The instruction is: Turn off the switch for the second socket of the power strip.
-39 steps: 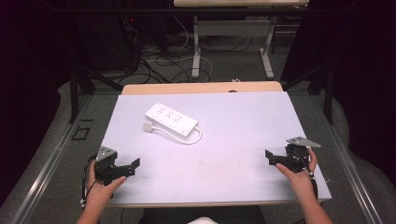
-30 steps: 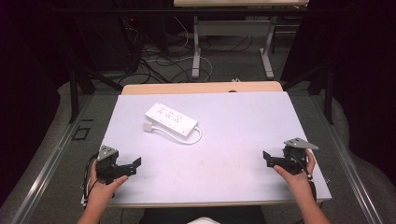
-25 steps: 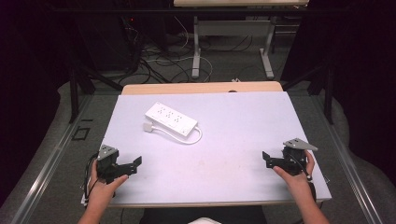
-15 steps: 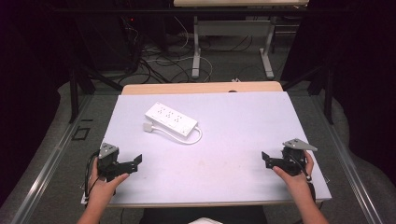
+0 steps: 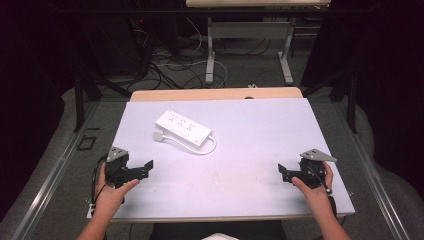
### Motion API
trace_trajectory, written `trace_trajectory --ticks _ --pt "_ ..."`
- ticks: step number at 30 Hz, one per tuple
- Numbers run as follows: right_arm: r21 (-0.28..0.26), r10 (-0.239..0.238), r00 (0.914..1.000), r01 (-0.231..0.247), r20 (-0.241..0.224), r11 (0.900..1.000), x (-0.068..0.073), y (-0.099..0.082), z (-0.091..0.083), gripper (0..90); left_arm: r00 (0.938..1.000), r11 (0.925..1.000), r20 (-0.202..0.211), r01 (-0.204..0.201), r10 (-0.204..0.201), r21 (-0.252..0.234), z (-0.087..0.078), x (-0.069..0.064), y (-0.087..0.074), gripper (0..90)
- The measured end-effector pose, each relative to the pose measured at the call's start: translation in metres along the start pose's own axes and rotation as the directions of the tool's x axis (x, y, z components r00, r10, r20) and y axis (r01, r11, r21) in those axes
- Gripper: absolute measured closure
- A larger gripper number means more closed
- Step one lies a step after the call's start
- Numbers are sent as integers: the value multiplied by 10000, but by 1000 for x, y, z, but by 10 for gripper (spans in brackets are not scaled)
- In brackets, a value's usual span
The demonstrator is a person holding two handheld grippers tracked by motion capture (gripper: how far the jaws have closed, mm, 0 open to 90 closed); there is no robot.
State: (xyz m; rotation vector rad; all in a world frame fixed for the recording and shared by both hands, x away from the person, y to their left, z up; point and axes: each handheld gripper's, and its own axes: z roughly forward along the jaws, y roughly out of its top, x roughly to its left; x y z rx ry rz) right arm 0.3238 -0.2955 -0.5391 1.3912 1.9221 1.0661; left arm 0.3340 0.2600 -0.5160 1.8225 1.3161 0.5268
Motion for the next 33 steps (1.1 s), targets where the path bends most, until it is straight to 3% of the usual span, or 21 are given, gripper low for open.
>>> trace_trajectory --ticks 22,33 --pt "82 105 9998 -103 -149 9999 3 0 1 0 9991 9993 194 -372 370 78 9 -12 45 36" --pt "62 10 9999 -9 -156 10000 1 -1 2 0 9991 9996 320 -282 278 100 13 -15 69 46"
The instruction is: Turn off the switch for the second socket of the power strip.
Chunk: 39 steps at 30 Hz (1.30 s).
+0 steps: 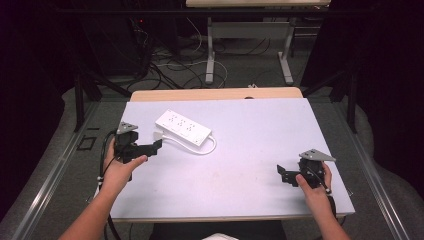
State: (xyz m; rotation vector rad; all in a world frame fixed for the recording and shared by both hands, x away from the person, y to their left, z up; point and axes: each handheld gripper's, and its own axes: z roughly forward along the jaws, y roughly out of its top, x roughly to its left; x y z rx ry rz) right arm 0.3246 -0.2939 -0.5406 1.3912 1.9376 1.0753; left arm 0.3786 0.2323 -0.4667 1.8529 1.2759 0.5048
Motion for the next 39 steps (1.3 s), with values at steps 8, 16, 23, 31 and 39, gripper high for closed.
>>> trace_trajectory --ticks 8,16,23,31,39 --pt "74 37 10000 -37 -52 10000 0 0 0 0 9999 9999 48 115 -115 27 5 0 16 51" --pt "115 31 10000 -30 -69 9999 0 0 0 0 9998 9999 -82 162 -163 -26 11 -3 28 57" --pt "125 20 10000 -19 -79 9999 0 0 0 0 9997 9998 -227 72 -77 -198 18 -5 37 66" --pt "163 -28 9999 30 -117 9999 0 0 1 0 9996 9998 -211 162 -164 -102 27 -3 44 66" --pt "179 -54 9999 56 -134 9998 0 -1 2 0 9993 9997 -380 -2 12 250 38 0 53 146"
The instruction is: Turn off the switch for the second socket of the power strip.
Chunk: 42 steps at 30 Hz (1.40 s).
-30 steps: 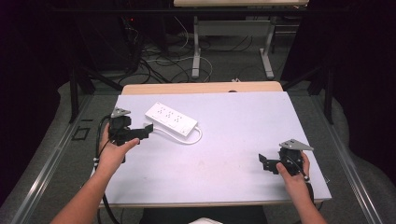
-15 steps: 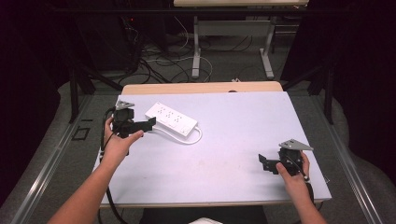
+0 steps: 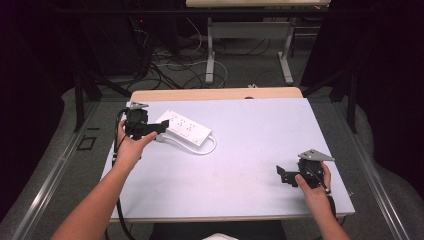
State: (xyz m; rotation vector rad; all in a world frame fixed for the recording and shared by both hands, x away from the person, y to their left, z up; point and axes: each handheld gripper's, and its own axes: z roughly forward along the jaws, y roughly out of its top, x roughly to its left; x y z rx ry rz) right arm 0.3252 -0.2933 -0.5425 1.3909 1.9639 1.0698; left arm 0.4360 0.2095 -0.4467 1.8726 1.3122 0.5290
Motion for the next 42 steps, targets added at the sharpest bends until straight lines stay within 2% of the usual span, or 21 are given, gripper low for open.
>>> trace_trajectory --ticks 5,12,16,19,27,28,29,31,39,42 --pt "14 -1 10000 1 -9 10000 0 0 0 0 10000 10000 -74 -22 22 36 7 2 3 158" --pt "90 116 9999 -116 -45 9999 0 0 1 0 9993 9994 118 349 -348 -83 16 8 8 188" --pt "95 63 10000 -63 -20 9999 0 -1 1 0 9993 9993 126 354 -352 -135 23 11 9 189" --pt "69 65 10000 -65 -66 10000 0 -1 2 0 9983 9988 348 475 -471 -80 27 14 9 208" --pt "134 91 9999 -89 -104 9999 0 -1 3 0 9992 9996 249 299 -299 6 36 18 15 208" --pt "163 86 9999 -85 -68 9998 0 -1 3 0 9994 9995 213 287 -284 -145 38 18 15 215" --pt "163 86 9999 -85 -68 9998 0 -1 3 0 9995 9997 180 255 -255 -16 38 19 16 215" --pt "153 46 10000 -45 -81 9999 0 -1 3 0 9994 9995 178 285 -283 -148 42 19 18 240" --pt "168 -9 9999 12 -159 9999 0 -1 5 0 9992 9996 278 294 -295 45 56 20 20 307" --pt "178 -6 9999 9 -161 9998 0 -2 6 0 9994 9992 224 258 -265 306 61 21 20 347"
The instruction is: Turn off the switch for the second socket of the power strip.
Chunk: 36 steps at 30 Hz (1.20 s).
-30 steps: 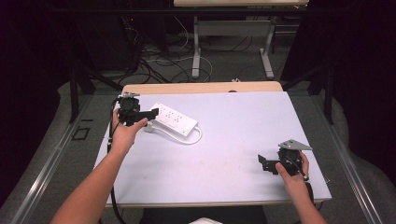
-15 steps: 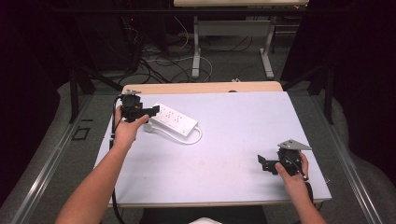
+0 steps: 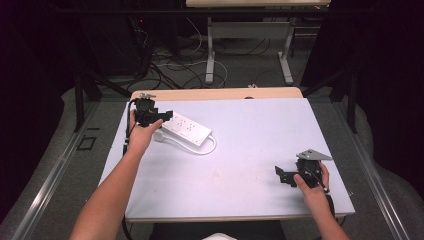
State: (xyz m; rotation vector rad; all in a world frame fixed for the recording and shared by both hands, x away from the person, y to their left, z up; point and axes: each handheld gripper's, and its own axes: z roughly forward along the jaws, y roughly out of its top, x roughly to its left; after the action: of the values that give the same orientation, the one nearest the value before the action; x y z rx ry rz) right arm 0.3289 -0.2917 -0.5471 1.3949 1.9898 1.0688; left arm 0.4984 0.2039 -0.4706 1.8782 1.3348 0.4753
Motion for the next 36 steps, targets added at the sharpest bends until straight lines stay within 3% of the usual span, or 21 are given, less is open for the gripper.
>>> trace_trajectory --ticks 3,14,26,36 --pt "11 6 10000 -6 -14 10000 0 0 1 0 9999 9998 -142 27 -24 182 6 2 -1 379" --pt "97 -70 10000 71 -48 9999 -2 -1 2 0 9990 9955 107 435 -445 845 21 7 -5 548" --pt "116 -17 9999 19 -151 9999 -2 -1 4 0 9975 9847 202 629 -671 1624 38 5 -10 703" --pt "166 -38 9998 41 -193 9999 -2 -1 5 0 9971 9777 177 694 -744 1984 50 4 -14 786"
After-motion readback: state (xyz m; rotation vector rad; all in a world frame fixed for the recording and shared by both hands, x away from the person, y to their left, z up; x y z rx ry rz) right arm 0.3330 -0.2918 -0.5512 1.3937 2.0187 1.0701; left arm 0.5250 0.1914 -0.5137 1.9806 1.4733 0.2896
